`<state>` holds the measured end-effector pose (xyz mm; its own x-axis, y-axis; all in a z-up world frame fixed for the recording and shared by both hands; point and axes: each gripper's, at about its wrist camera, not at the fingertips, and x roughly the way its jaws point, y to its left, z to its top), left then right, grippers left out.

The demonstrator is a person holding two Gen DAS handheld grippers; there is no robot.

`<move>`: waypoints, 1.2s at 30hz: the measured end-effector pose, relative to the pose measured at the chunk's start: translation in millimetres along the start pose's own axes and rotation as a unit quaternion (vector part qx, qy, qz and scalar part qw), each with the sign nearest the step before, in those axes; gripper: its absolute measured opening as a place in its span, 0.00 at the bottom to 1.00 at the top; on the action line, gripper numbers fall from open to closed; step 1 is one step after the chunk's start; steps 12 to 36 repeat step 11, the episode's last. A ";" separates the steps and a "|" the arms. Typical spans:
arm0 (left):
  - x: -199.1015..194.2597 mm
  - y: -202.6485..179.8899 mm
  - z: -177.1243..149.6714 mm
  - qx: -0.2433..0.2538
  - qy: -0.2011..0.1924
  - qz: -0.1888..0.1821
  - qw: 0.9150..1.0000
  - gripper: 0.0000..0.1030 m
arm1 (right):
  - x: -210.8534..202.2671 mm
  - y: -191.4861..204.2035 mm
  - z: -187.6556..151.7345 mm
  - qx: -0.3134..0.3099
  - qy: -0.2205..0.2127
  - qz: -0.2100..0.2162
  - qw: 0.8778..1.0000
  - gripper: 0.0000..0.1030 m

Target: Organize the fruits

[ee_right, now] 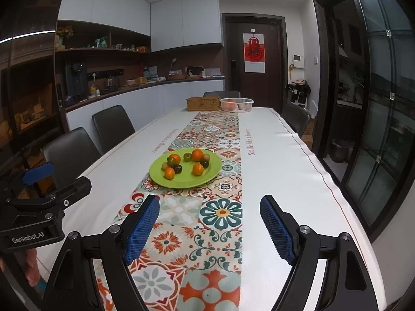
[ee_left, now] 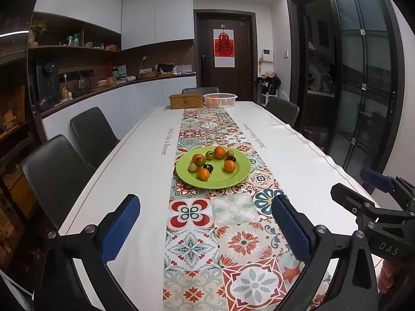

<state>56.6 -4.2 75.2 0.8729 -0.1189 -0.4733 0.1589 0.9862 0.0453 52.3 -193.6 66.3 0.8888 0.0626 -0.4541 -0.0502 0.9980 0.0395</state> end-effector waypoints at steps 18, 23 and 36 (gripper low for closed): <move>-1.9 1.4 -2.2 -0.001 -0.003 0.012 1.000 1.00 | -2.5 -0.6 -0.9 0.000 0.001 -0.001 1.000 0.78; -1.9 1.4 -2.2 -0.001 -0.003 0.012 1.000 1.00 | -2.5 -0.6 -0.9 0.000 0.001 -0.001 1.000 0.78; -1.9 1.4 -2.2 -0.001 -0.003 0.012 1.000 1.00 | -2.5 -0.6 -0.9 0.000 0.001 -0.001 1.000 0.78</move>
